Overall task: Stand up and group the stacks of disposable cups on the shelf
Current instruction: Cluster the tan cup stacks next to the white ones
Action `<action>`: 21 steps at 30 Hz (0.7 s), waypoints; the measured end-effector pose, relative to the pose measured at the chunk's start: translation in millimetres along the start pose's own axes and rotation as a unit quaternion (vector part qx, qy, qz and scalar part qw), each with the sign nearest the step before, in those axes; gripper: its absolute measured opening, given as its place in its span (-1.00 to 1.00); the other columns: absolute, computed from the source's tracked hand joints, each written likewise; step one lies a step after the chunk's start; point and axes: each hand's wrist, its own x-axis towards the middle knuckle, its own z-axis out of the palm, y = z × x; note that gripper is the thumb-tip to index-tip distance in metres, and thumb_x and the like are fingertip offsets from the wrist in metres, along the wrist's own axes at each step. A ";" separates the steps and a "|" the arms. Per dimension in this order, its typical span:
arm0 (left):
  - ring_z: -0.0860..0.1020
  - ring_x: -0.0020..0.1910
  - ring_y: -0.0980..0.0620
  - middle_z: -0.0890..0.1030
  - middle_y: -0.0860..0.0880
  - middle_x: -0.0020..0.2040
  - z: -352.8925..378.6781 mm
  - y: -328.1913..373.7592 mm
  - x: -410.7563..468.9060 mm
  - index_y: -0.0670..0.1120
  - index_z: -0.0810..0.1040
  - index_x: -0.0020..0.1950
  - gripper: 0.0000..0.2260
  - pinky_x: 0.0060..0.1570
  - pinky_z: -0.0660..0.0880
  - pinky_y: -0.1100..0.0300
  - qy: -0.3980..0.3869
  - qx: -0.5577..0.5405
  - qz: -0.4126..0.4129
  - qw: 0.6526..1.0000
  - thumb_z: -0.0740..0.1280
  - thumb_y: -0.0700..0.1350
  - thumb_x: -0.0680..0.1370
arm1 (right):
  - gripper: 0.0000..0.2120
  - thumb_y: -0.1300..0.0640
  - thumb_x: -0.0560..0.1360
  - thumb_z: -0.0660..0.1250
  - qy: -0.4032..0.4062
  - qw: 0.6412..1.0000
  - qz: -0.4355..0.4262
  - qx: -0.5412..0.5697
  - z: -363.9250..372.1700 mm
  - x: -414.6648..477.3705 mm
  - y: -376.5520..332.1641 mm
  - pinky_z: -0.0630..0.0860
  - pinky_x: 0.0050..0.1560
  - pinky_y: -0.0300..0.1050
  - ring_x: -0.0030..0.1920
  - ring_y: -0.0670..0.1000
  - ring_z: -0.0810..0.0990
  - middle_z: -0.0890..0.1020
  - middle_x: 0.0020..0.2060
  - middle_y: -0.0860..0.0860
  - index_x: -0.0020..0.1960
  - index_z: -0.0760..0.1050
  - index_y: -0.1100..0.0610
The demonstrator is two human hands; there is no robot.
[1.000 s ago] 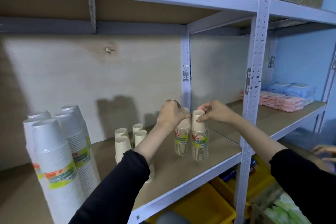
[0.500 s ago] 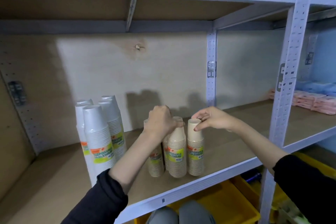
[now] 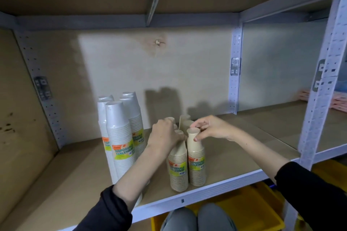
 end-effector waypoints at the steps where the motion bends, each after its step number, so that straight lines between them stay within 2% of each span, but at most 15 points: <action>1: 0.56 0.07 -0.19 0.65 -0.18 -0.04 0.7 -0.4 -1.1 -0.03 0.17 -0.45 -0.55 -0.16 0.35 0.14 -0.005 0.009 0.004 1.000 0.42 0.04 0.39 | -0.60 0.48 0.32 0.42 0.000 1.000 -0.001 0.001 0.4 0.2 0.8 0.42 -0.23 -0.56 -0.11 -0.06 0.53 0.58 -0.07 0.09 0.15 0.52 0.36; 3: 0.56 0.08 -0.18 0.66 -0.18 -0.02 0.1 -1.0 -1.9 -0.02 0.14 -0.46 -0.51 -0.07 0.41 0.10 -0.016 0.024 0.010 1.000 0.43 0.08 0.39 | -0.59 0.49 0.33 0.40 -0.003 1.000 -0.002 0.007 0.2 0.5 1.7 0.42 -0.23 -0.56 -0.18 -0.11 0.52 0.57 -0.07 0.09 0.17 0.50 0.37; 5: 0.57 0.08 -0.18 0.65 -0.22 -0.01 -2.4 -2.0 -0.6 -0.08 0.27 -0.47 -0.56 0.00 0.44 0.05 -0.036 0.031 0.008 0.999 0.44 0.10 0.38 | -0.58 0.47 0.34 0.41 0.000 1.000 -0.004 0.003 -0.4 0.7 1.2 0.42 -0.22 -0.56 -0.15 -0.10 0.52 0.57 -0.05 0.08 0.19 0.50 0.37; 6: 0.57 0.08 -0.18 0.64 -0.24 0.01 -3.4 -3.4 1.2 -0.16 0.41 -0.40 -0.60 0.02 0.44 0.04 -0.049 0.032 0.004 0.998 0.45 0.10 0.38 | -0.58 0.44 0.34 0.43 0.005 1.000 -0.005 -0.003 -0.9 0.9 0.6 0.41 -0.22 -0.57 -0.10 -0.07 0.51 0.57 -0.05 0.08 0.19 0.50 0.36; 8: 0.56 0.11 -0.17 0.62 -0.25 0.05 -5.8 -5.7 5.7 -0.29 0.58 -0.09 -0.56 0.04 0.45 0.06 -0.084 0.025 -0.009 0.996 0.46 0.10 0.36 | -0.58 0.39 0.34 0.46 0.015 1.000 -0.010 -0.022 -2.3 1.4 -1.9 0.40 -0.25 -0.61 -0.06 -0.04 0.50 0.57 -0.05 0.08 0.18 0.51 0.34; 9: 0.55 0.13 -0.15 0.62 -0.22 0.07 -8.5 -7.0 7.7 -0.27 0.59 0.02 -0.54 0.03 0.45 0.09 -0.106 0.018 -0.012 0.994 0.47 0.09 0.36 | -0.58 0.36 0.34 0.47 0.019 0.999 -0.012 -0.035 -2.8 1.7 -3.7 0.40 -0.26 -0.61 -0.06 -0.04 0.51 0.57 -0.06 0.08 0.17 0.52 0.33; 12: 0.53 0.19 -0.06 0.60 -0.10 0.08 -16.5 -10.9 12.8 -0.14 0.57 0.18 -0.54 0.01 0.42 0.20 -0.172 0.012 0.000 0.985 0.48 0.04 0.36 | -0.57 0.24 0.31 0.53 0.025 0.994 -0.015 -0.106 -3.3 2.3 -10.2 0.40 -0.23 -0.53 -0.08 -0.08 0.53 0.60 -0.06 0.06 0.14 0.56 0.27; 14: 0.50 0.23 -0.02 0.58 -0.06 0.18 -21.9 -12.3 14.9 -0.07 0.53 0.26 -0.52 0.05 0.37 0.26 -0.198 0.020 0.019 0.980 0.48 -0.01 0.37 | -0.54 0.14 0.28 0.55 0.030 0.984 -0.016 -0.172 -1.9 2.0 -14.6 0.38 -0.26 -0.51 -0.13 -0.10 0.52 0.60 -0.09 0.02 0.13 0.57 0.22; 18: 0.51 0.18 0.02 0.59 -0.04 0.21 -27.3 -13.1 19.2 -0.04 0.52 0.28 -0.53 0.02 0.34 0.31 -0.214 0.015 0.041 0.976 0.48 -0.08 0.38 | -0.53 0.08 0.27 0.55 0.045 0.965 -0.027 -0.257 2.7 3.2 -20.4 0.47 -0.08 -0.21 -0.11 0.02 0.57 0.66 -0.03 0.13 0.09 0.58 0.28; 21: 0.50 -0.01 0.06 0.63 -0.06 0.06 -28.1 -14.1 21.4 -0.06 0.59 0.19 -0.59 -0.03 0.36 0.31 -0.207 -0.002 0.046 0.977 0.50 -0.07 0.35 | -0.55 0.11 0.26 0.55 0.034 0.962 -0.028 -0.271 2.6 3.0 -25.5 0.40 -0.13 -0.28 -0.14 -0.04 0.52 0.61 -0.13 0.05 0.09 0.58 0.25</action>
